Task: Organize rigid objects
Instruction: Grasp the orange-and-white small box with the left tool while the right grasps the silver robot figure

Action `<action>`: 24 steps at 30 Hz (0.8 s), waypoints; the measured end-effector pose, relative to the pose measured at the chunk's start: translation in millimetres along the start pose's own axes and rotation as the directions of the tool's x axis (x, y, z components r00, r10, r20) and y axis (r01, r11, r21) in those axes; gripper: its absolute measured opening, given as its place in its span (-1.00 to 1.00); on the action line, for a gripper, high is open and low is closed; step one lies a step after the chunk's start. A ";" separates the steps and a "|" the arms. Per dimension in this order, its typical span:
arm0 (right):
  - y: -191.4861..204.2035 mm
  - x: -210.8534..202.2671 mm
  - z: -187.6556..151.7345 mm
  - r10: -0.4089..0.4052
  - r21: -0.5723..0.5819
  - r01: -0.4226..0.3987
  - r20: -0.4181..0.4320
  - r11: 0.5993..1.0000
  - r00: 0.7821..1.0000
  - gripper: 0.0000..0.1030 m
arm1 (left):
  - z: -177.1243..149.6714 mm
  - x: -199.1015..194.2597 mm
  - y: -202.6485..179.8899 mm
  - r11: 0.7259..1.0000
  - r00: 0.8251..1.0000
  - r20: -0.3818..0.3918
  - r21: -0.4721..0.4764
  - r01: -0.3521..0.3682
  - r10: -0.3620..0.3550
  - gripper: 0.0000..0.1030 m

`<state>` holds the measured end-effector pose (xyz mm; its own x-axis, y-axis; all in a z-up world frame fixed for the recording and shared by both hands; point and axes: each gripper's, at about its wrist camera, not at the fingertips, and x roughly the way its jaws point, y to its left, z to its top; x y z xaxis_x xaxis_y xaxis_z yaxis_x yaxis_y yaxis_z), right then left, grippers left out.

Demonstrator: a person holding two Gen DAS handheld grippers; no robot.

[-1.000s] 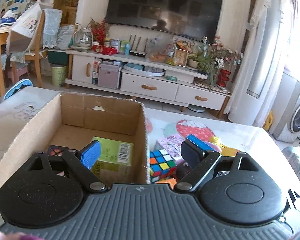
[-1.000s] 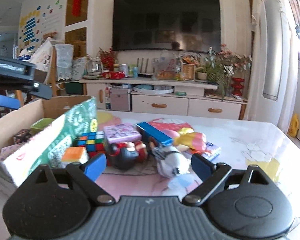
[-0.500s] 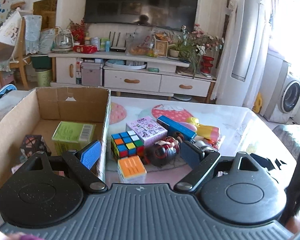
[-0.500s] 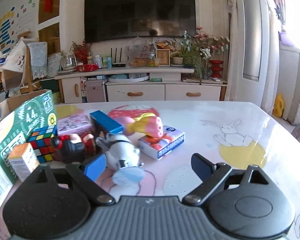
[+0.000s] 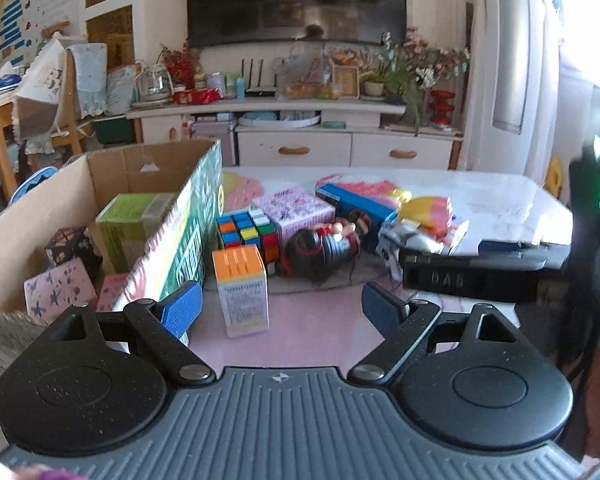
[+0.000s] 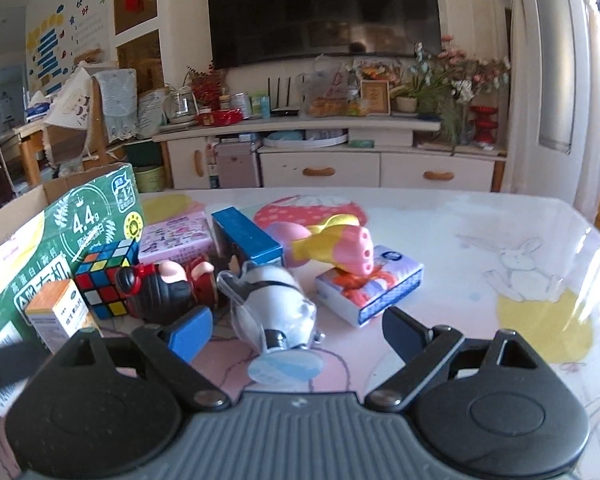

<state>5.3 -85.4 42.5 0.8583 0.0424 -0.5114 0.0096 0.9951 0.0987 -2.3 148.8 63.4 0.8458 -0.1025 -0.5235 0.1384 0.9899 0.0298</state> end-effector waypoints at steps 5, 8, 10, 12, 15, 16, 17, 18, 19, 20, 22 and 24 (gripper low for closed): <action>-3.5 8.2 3.3 0.050 0.013 -0.050 -0.021 0.999 0.999 0.76 | -1.3 19.5 -8.4 0.998 0.998 -0.024 0.018 -0.059 0.059 1.00; -5.2 12.5 3.8 0.077 0.023 -0.076 -0.038 0.997 0.996 0.68 | -1.5 30.7 -10.5 0.995 0.995 -0.031 0.012 -0.094 0.095 1.00; -6.4 14.6 3.8 0.088 0.024 -0.087 -0.046 0.996 0.995 0.63 | -2.2 37.2 -12.6 0.993 0.992 -0.035 0.010 -0.119 0.119 0.99; -7.2 16.6 4.4 0.098 0.027 -0.097 -0.049 0.995 0.994 0.63 | -2.7 41.2 -16.3 0.990 0.989 -0.035 0.011 -0.140 0.141 0.94; -7.0 20.9 5.2 0.119 0.026 -0.118 -0.057 0.993 0.991 0.62 | -6.9 48.3 -22.3 0.986 0.986 -0.040 0.013 -0.164 0.164 0.93; -6.1 23.1 5.0 0.124 0.023 -0.123 -0.062 0.992 0.990 0.62 | -6.1 50.5 -22.7 0.985 0.984 -0.043 0.016 -0.172 0.173 0.92; -4.9 25.5 4.8 0.128 0.019 -0.127 -0.067 0.992 0.989 0.62 | -6.6 52.1 -24.0 0.983 0.982 -0.046 0.019 -0.181 0.181 0.90; -4.0 27.7 4.8 0.129 0.011 -0.128 -0.073 0.992 0.989 0.57 | -6.3 55.3 -24.2 0.982 0.981 -0.052 0.020 -0.187 0.187 0.88; -3.5 29.7 5.0 0.129 0.004 -0.129 -0.077 0.992 0.989 0.49 | -8.3 54.1 -26.6 0.981 0.980 -0.059 0.019 -0.191 0.192 0.86; -3.4 31.3 5.3 0.130 -0.002 -0.131 -0.081 0.991 0.988 0.46 | -7.9 56.6 -25.8 0.980 0.978 -0.067 0.016 -0.197 0.197 0.85; -3.6 33.9 6.0 0.132 -0.005 -0.133 -0.084 0.991 0.988 0.41 | -5.9 54.2 -28.1 0.978 0.976 -0.073 0.017 -0.206 0.206 0.80; -3.9 36.1 7.2 0.139 -0.003 -0.140 -0.086 0.990 0.987 0.39 | -4.2 57.1 -29.9 0.975 0.972 -0.083 0.025 -0.219 0.220 0.77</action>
<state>39.9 -88.4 29.8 0.8040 0.1877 -0.5642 -0.1119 0.9797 0.1665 39.7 113.8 29.0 0.8100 0.1266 -0.5726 -0.0375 0.9856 0.1650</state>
